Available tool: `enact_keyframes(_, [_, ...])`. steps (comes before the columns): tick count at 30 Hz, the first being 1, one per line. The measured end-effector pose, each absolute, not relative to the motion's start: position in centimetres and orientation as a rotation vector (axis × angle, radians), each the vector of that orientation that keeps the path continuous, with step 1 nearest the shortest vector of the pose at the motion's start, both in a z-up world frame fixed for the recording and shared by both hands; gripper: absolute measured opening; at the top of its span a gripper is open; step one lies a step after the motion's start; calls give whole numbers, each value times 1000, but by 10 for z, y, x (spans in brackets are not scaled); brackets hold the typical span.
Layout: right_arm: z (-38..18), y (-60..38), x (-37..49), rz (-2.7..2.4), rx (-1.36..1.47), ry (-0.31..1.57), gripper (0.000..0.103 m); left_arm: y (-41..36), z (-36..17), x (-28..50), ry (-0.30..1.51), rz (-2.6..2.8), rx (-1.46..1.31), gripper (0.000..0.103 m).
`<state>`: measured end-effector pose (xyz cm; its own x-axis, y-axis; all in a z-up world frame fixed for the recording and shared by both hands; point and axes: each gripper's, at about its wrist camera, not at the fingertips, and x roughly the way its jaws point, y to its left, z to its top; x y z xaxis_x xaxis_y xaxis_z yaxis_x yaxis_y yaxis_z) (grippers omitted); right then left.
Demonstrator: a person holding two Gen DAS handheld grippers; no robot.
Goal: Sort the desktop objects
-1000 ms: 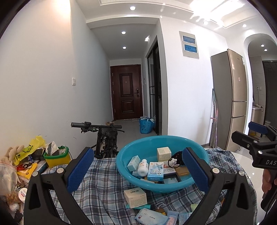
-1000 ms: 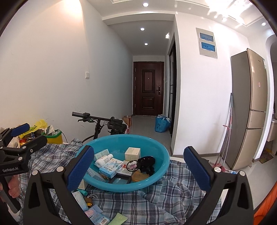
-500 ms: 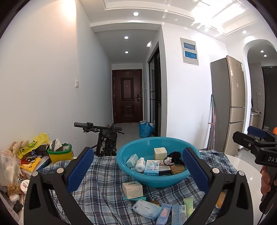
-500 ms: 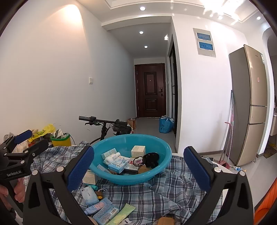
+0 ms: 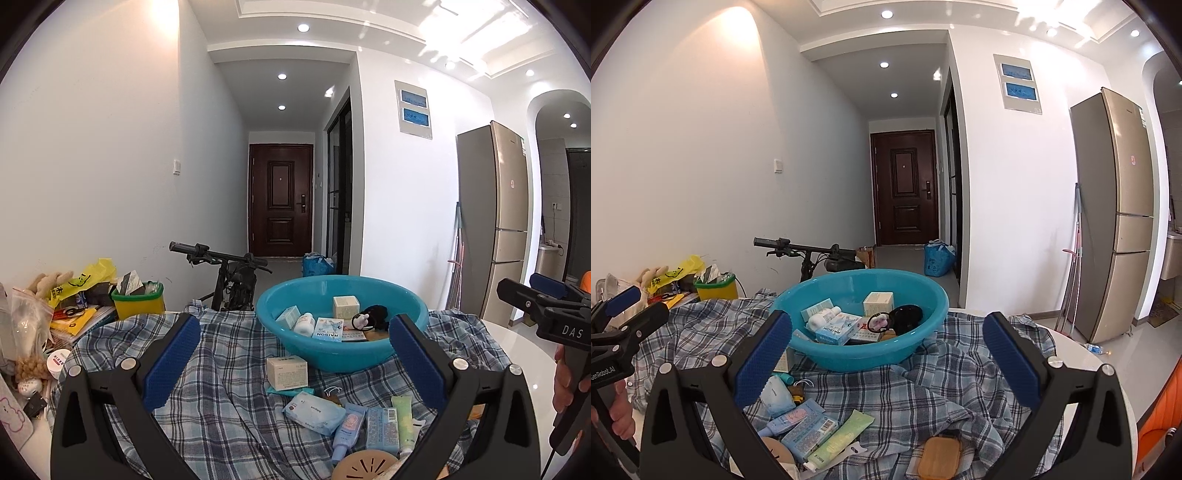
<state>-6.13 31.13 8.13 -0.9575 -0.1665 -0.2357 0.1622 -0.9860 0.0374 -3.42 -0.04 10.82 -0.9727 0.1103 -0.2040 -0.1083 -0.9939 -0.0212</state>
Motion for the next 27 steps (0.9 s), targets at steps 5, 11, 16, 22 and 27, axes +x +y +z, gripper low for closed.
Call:
enact_keyframes(5, [65, 311, -53, -2952, 359, -9, 103, -3, 84, -33, -57, 3009, -374, 103])
enact_keyframes(11, [47, 307, -38, -2944, 347, 11, 103, -11, 62, -26, -139, 3032, -411, 103])
enact_keyframes(16, [31, 303, -24, -2929, 342, 8, 103, -11, 49, -17, -140, 3030, -397, 103])
enact_keyframes(22, [15, 294, -10, -2943, 307, 63, 103, -10, 40, -10, -111, 3034, -383, 103])
enact_keyframes(27, [6, 293, -6, -2937, 317, 74, 103, -13, 32, -9, -137, 3038, -401, 103])
